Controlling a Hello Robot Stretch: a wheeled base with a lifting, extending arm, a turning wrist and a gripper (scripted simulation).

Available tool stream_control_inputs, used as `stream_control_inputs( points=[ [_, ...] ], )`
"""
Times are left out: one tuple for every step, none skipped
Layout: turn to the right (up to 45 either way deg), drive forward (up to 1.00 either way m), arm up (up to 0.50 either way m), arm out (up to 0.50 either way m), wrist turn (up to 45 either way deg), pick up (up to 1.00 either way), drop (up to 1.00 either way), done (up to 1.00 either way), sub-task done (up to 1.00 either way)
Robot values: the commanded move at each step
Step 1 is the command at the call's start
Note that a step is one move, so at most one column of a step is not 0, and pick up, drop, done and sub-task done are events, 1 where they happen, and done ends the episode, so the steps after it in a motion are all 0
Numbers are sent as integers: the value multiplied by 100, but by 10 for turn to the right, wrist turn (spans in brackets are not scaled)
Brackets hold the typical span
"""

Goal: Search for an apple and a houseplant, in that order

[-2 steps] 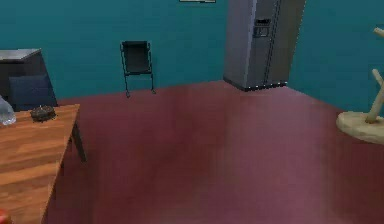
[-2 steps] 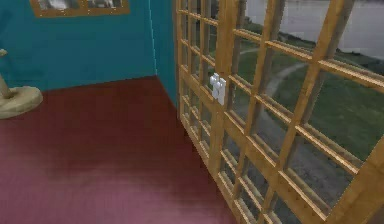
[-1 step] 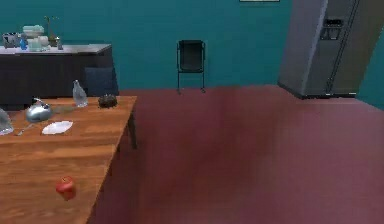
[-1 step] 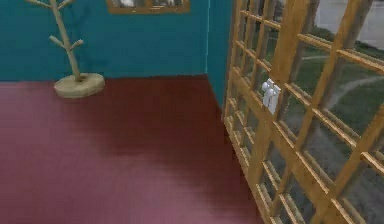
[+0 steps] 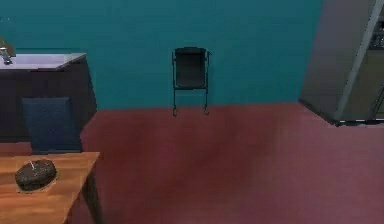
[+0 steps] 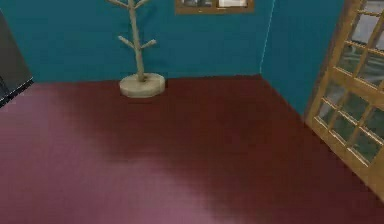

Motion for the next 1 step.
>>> stream_control_inputs(
  points=[
    [0,100,0,0,0,0,0,0,0]
  ],
)
